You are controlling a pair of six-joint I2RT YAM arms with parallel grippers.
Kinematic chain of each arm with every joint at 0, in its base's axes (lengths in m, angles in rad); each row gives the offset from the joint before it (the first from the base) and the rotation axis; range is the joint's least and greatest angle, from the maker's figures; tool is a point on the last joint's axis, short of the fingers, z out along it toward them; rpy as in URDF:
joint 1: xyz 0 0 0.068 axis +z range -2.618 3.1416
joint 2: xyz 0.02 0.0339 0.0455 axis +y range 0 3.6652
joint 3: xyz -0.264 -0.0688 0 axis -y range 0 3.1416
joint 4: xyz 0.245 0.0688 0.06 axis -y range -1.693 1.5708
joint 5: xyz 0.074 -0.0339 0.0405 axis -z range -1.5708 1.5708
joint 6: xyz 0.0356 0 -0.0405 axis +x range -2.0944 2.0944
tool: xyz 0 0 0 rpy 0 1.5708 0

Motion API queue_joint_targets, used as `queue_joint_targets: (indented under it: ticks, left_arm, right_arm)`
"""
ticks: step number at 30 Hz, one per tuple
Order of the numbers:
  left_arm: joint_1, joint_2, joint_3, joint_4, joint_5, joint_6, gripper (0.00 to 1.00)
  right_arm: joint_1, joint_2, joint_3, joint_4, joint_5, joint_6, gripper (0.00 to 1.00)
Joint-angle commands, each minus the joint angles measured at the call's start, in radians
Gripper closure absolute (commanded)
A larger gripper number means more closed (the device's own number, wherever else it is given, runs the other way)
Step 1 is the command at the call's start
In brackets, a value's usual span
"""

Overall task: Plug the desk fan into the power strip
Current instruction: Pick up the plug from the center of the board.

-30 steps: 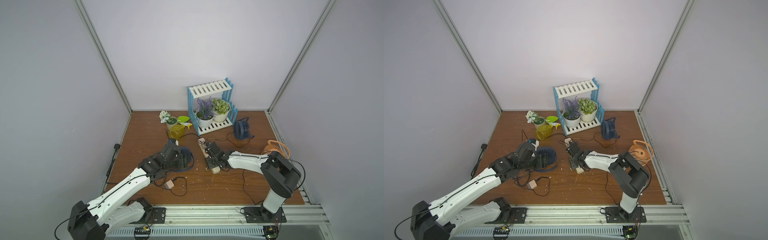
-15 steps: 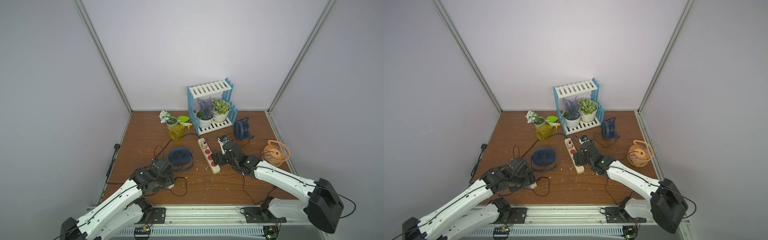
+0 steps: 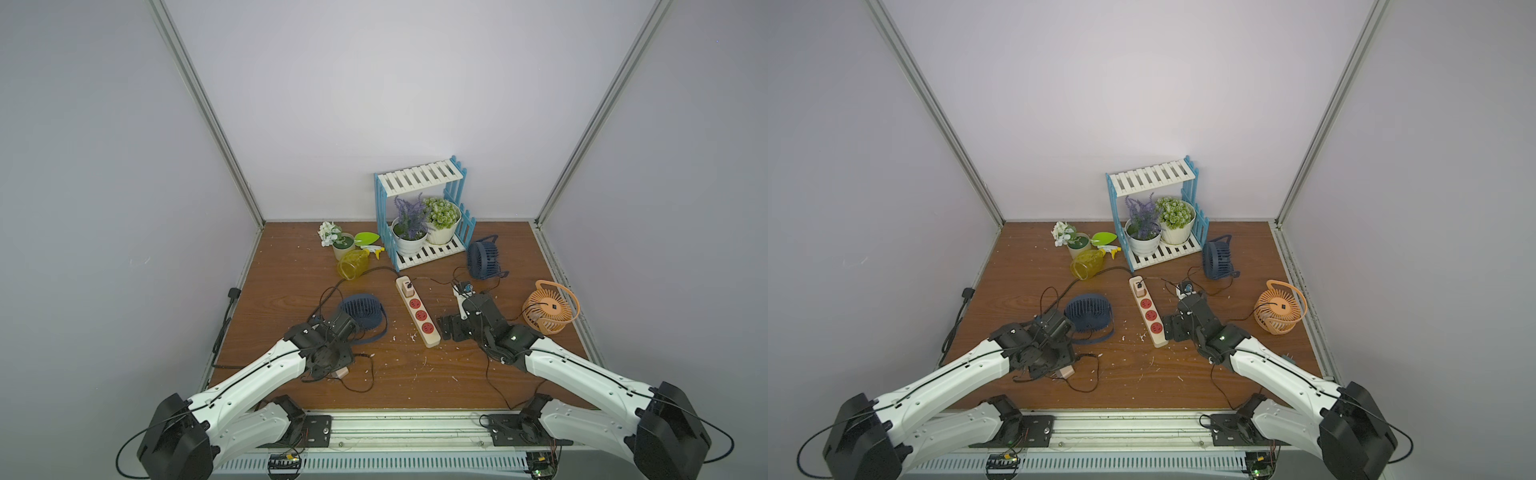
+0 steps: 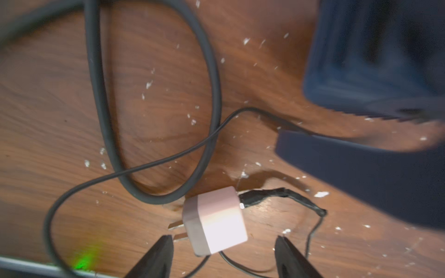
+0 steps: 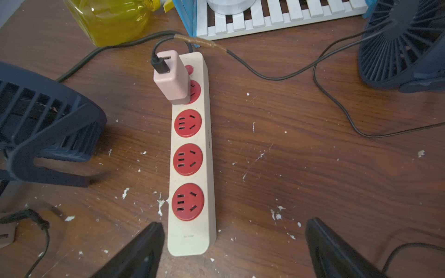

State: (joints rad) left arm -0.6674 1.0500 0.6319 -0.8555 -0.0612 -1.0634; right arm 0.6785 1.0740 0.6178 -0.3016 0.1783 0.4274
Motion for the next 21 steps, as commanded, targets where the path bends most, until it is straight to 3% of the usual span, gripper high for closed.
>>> queue_joint_targets:
  ticks: [1,12,21]
  left_arm:
    - [0.009,0.008,-0.033,0.053,0.012,-0.03,0.29]
    - [0.009,0.06,-0.09,0.095,0.072,-0.046,0.22]
    - [0.008,0.02,-0.138,0.09,0.123,-0.067,0.18]
  right_arm:
    - [-0.004,-0.03,-0.002,-0.004,0.005,0.011,0.06]
    - [-0.009,-0.021,-0.003,-0.003,0.003,0.015,0.06]
    - [-0.01,0.001,-0.011,0.011,0.005,0.017,0.06]
